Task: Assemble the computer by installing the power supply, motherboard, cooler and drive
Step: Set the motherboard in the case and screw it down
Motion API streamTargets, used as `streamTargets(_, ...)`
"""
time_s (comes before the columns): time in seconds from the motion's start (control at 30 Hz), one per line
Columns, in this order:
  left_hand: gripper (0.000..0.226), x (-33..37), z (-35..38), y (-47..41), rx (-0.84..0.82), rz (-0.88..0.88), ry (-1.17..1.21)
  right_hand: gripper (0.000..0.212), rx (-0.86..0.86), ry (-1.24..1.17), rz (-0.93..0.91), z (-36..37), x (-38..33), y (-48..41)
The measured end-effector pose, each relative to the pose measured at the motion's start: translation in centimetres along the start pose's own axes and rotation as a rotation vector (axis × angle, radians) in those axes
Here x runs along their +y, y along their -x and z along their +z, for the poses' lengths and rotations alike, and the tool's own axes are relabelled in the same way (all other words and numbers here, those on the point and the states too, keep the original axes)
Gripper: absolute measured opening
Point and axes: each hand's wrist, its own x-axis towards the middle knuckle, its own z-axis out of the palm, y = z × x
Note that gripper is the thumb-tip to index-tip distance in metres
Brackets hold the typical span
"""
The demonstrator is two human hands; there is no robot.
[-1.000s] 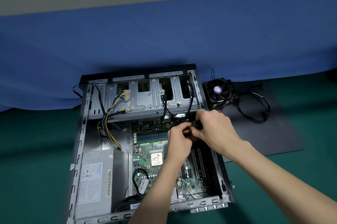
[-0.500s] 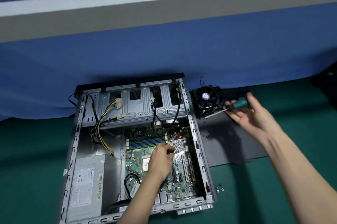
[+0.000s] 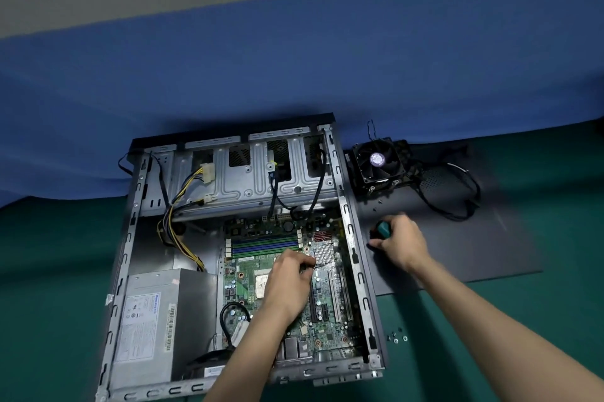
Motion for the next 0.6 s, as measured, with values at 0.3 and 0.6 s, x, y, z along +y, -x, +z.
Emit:
streamTargets(0.3, 0.023, 0.9, -0.7, 0.5, 0.047, -0.015, 0.024, 0.027, 0.053, 0.159, -0.093, 0.4, -0.3, -0.2)
streamTargets(0.6, 0.024, 10.9, -4.4, 3.2, 0.009, 0.348, 0.673, 0.007, 0.063, -1.332, -0.153, -10.1, -8.5, 5.7)
